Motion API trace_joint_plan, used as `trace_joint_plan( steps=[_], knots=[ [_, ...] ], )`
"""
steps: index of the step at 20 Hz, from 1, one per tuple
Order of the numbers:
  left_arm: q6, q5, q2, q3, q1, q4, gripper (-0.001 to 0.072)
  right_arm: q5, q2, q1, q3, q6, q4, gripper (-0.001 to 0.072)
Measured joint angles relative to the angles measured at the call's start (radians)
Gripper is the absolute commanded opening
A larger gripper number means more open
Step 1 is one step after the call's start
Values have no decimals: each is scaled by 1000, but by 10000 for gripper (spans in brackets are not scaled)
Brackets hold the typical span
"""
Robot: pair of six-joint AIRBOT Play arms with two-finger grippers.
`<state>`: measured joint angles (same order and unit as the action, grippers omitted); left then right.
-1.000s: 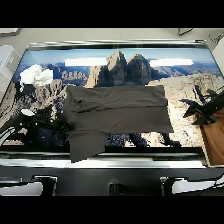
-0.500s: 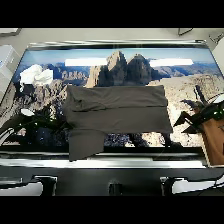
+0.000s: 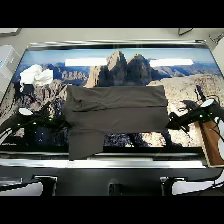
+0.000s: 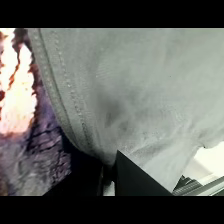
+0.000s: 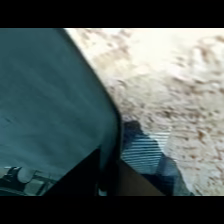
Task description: Fold the clothes and pants, and hang the long-sleeved shirts on hangers.
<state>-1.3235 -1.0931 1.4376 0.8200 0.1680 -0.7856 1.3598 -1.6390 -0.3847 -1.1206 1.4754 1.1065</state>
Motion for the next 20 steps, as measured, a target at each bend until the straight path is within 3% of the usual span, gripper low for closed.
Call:
trace_joint_plan(
  steps=[3, 6, 10, 13, 20],
  knots=[
    [0, -4, -40, 65, 11, -1, 32, 39, 35, 22, -67, -23, -13, 44],
    [15, -11, -145, 266, 33, 0, 34, 53, 136, 30, -252, -59, -23, 45],
    [35, 1, -318, 707, 67, 3, 34, -64, 362, 34, -629, -116, -14, 45],
    [41, 21, -452, 964, 79, -40, 33, -163, 560, 33, -795, -140, 56, 45],
    [14, 71, -681, 1117, 86, -124, 32, -224, 838, 34, -880, -64, 186, 45]
  ],
)
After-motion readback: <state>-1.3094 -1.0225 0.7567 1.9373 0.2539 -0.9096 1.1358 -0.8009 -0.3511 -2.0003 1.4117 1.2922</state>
